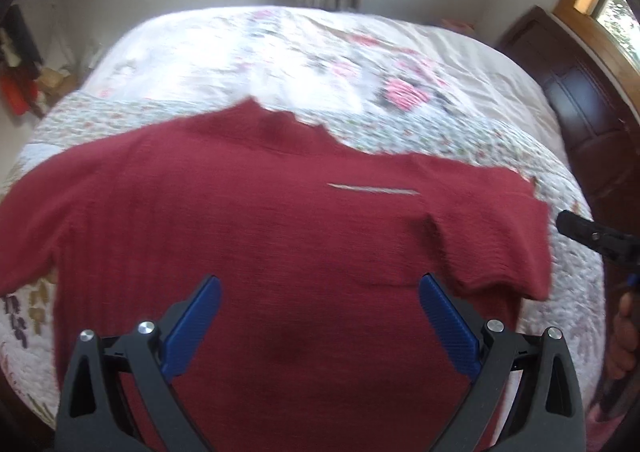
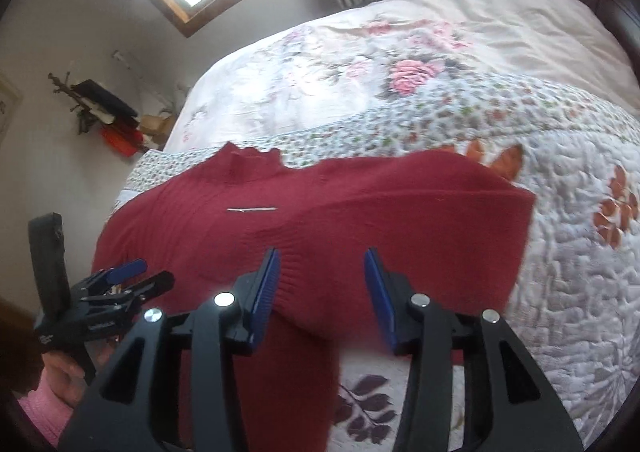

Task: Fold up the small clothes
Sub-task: 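Carry the sleeve cuff across the sweater body with the right gripper, then grasp the other sleeve cuff with the left gripper and lift it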

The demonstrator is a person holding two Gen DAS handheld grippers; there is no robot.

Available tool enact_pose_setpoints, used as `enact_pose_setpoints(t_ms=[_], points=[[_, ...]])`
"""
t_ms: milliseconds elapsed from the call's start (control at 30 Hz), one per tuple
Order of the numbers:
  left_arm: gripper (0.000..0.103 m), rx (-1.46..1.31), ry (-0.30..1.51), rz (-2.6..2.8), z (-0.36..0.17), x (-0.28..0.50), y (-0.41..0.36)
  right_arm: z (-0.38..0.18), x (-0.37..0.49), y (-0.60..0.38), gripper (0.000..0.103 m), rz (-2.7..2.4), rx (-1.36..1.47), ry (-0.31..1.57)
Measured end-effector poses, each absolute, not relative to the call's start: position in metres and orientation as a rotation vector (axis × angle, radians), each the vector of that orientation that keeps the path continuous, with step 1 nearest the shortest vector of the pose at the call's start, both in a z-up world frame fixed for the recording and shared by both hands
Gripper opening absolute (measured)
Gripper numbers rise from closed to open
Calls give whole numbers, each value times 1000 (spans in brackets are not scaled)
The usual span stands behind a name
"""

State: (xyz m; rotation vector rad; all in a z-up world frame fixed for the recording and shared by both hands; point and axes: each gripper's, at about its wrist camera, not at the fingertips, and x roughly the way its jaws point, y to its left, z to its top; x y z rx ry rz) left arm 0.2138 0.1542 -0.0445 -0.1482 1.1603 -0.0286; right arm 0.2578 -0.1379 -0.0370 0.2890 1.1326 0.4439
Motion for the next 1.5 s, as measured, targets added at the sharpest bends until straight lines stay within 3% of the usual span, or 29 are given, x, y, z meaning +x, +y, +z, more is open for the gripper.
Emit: enact_pose_setpoints(t_ms=[367, 400, 533, 567, 700, 733, 1033, 1300, 1433, 1500], points=[[99, -258, 1316, -209, -87, 251, 67, -90, 201, -249, 48, 212, 432, 1156], [95, -257, 1307, -193, -86, 253, 64, -91, 195, -254, 50, 198, 426, 1155], [57, -215, 1272, -152, -81, 261, 55, -94, 182, -265, 52, 183, 425, 1147], [53, -208, 1269, -137, -80, 263, 55, -94, 182, -267, 52, 183, 431, 1145], [10, -250, 1222, -133, -69, 263, 67, -94, 184, -270, 52, 174, 455, 1141], [8, -260, 1209, -139, -66, 262, 70, -95, 186, -268, 52, 175, 460, 1142], [6, -367, 1038, -150, -15, 252, 126, -94, 196, -250, 53, 215, 468, 1135], [0, -291, 884, 63, 16, 246, 219, -84, 203, -227, 55, 272, 445, 1126], [1, -340, 947, 92, 0, 246, 255, -83, 212, -210, 56, 288, 430, 1129], [8, -394, 1007, 63, -16, 241, 255, -83, 215, -203, 57, 304, 436, 1133]])
